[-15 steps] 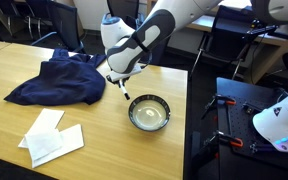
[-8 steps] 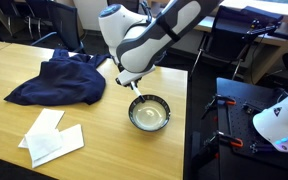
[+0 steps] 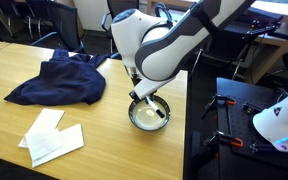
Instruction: Put the marker in the bowl
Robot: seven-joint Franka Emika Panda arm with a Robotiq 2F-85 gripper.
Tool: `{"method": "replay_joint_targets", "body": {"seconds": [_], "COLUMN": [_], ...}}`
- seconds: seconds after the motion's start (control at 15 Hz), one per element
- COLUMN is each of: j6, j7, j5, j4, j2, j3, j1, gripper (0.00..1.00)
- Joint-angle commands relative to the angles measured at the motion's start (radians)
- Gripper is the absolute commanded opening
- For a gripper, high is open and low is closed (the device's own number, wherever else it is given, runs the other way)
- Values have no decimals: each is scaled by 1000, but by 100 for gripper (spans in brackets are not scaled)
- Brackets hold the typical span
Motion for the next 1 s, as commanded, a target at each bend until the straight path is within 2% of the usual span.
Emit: {"method": "replay_joint_targets", "body": {"seconds": [0.0, 0.33, 0.6, 0.67, 0.73, 0.8, 0.93], "j6": [59, 43, 60, 49, 51, 42, 64], "j7": [-67, -231, -286, -282, -297, -297, -298], "j5": [46, 165, 202, 200, 209, 205, 195], "j4": [1, 73, 120, 131, 133, 136, 118], "j2": [18, 113, 178, 190, 191, 190, 172], "j3": [42, 78, 87, 85, 91, 89, 80], "j1": [-52, -115, -122, -118, -121, -118, -110], "gripper": [5, 5, 5, 16, 45, 46, 59]}}
